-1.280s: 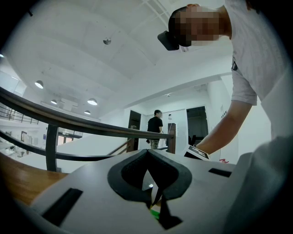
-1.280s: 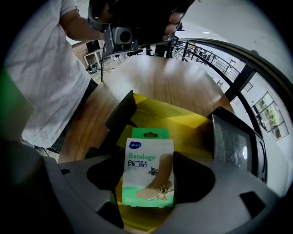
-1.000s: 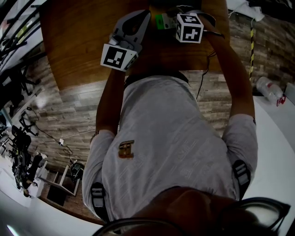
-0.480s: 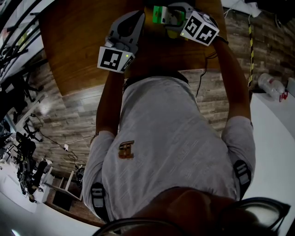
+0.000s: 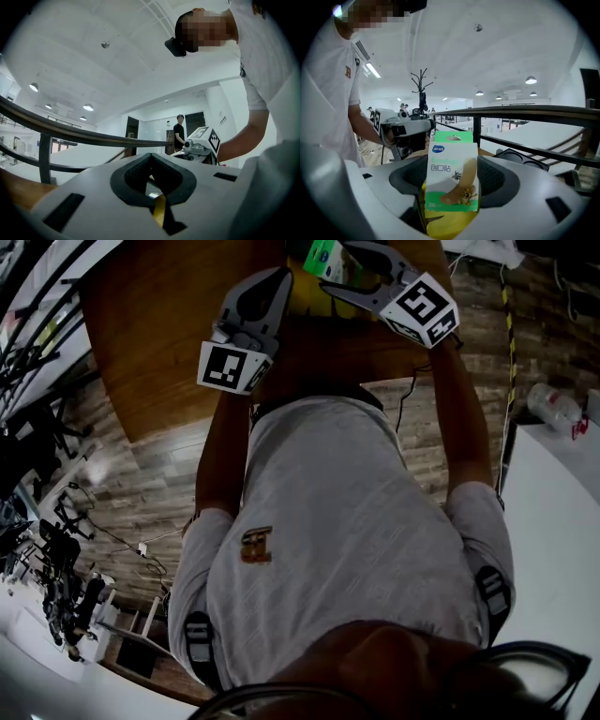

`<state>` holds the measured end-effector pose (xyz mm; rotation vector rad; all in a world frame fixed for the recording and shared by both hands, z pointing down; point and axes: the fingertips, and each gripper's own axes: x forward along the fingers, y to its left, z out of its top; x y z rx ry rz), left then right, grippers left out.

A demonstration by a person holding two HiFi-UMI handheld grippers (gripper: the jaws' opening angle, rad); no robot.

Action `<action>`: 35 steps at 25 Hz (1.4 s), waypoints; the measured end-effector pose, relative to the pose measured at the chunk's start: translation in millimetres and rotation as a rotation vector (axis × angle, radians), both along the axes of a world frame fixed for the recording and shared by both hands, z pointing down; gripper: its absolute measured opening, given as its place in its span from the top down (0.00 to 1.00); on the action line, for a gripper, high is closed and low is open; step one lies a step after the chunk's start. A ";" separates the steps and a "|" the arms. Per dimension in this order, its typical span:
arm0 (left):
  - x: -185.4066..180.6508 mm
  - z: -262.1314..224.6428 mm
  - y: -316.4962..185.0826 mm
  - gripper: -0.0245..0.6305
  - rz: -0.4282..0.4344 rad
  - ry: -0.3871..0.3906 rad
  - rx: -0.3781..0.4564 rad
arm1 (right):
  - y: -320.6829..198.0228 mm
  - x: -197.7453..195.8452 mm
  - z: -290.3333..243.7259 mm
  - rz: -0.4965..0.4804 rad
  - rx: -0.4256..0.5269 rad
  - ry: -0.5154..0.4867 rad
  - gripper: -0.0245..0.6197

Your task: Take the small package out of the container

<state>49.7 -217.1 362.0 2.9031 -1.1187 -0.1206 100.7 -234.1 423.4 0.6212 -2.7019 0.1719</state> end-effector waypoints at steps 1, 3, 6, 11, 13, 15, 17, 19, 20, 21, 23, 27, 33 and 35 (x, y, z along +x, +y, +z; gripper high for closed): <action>1.0 -0.4 1.8 0.93 0.004 0.001 0.000 | 2.1 0.9 -5.6 0.011 0.009 -0.026 0.47; 1.4 -2.0 4.5 0.93 0.012 0.005 0.002 | 5.6 1.6 -16.5 0.030 0.029 -0.075 0.47; 2.5 -6.7 5.0 0.93 0.023 0.010 0.016 | 6.4 4.6 -31.3 0.063 0.054 -0.141 0.47; 11.8 -17.0 6.7 0.93 0.037 0.018 0.033 | 12.0 16.2 -53.0 0.098 0.092 -0.242 0.47; 15.1 -20.5 7.9 0.93 0.043 0.022 0.040 | 14.8 19.8 -59.6 0.111 0.105 -0.279 0.47; 17.1 -23.8 10.7 0.93 0.050 0.023 0.050 | 18.9 22.2 -65.0 0.125 0.114 -0.315 0.47; 18.9 -27.7 14.2 0.93 0.056 0.022 0.065 | 23.5 24.3 -68.6 0.137 0.121 -0.344 0.47; 20.5 -32.3 16.6 0.93 0.063 0.027 0.081 | 26.3 25.7 -70.5 0.150 0.124 -0.371 0.47; 20.9 -33.9 17.5 0.93 0.066 0.030 0.085 | 27.3 26.1 -71.3 0.156 0.125 -0.385 0.47; 21.0 -34.7 18.3 0.93 0.069 0.032 0.087 | 28.4 26.4 -72.2 0.162 0.128 -0.398 0.47; 20.7 -34.9 19.3 0.93 0.071 0.029 0.084 | 30.8 27.0 -75.0 0.171 0.140 -0.419 0.47; 19.0 -39.3 21.2 0.93 0.072 0.027 0.085 | 34.9 27.0 -83.6 0.187 0.174 -0.437 0.47; 21.4 -46.1 23.6 0.93 0.081 0.040 0.106 | 38.0 28.0 -90.1 0.204 0.216 -0.429 0.47; 22.8 -48.4 24.7 0.93 0.083 0.047 0.099 | 39.8 27.8 -91.7 0.204 0.223 -0.426 0.47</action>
